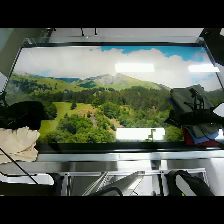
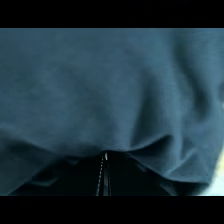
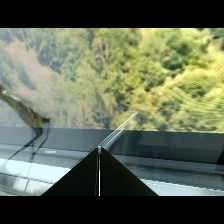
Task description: Fold the shirts.
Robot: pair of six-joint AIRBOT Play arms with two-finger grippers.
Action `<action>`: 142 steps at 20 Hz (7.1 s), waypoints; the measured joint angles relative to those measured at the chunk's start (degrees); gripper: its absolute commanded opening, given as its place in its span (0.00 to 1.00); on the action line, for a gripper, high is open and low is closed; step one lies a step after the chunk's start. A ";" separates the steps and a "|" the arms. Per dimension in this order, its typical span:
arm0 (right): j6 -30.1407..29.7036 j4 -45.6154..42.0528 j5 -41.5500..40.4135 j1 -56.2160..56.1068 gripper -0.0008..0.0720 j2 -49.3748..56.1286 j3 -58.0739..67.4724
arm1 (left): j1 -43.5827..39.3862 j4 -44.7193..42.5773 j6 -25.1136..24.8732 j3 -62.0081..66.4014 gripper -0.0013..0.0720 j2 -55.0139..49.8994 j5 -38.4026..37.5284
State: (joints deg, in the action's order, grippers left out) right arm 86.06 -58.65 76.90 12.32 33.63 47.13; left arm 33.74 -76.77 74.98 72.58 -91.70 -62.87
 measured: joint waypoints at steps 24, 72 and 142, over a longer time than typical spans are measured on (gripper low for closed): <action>-1.11 -0.46 -0.20 0.00 0.05 1.66 -0.02 | -57.18 21.66 2.23 5.38 0.21 21.24 -6.36; -24.98 19.96 -24.22 -10.95 0.03 13.97 8.61 | -42.56 21.35 -4.07 11.98 0.03 7.37 -14.01; -38.36 5.99 -3.45 -4.76 0.65 43.28 21.92 | -21.73 41.38 -17.86 -49.75 0.03 20.41 3.52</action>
State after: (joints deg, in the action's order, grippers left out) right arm 47.70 -52.66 73.45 7.55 76.90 69.06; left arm 12.01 -35.40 57.12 22.83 -71.29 -59.35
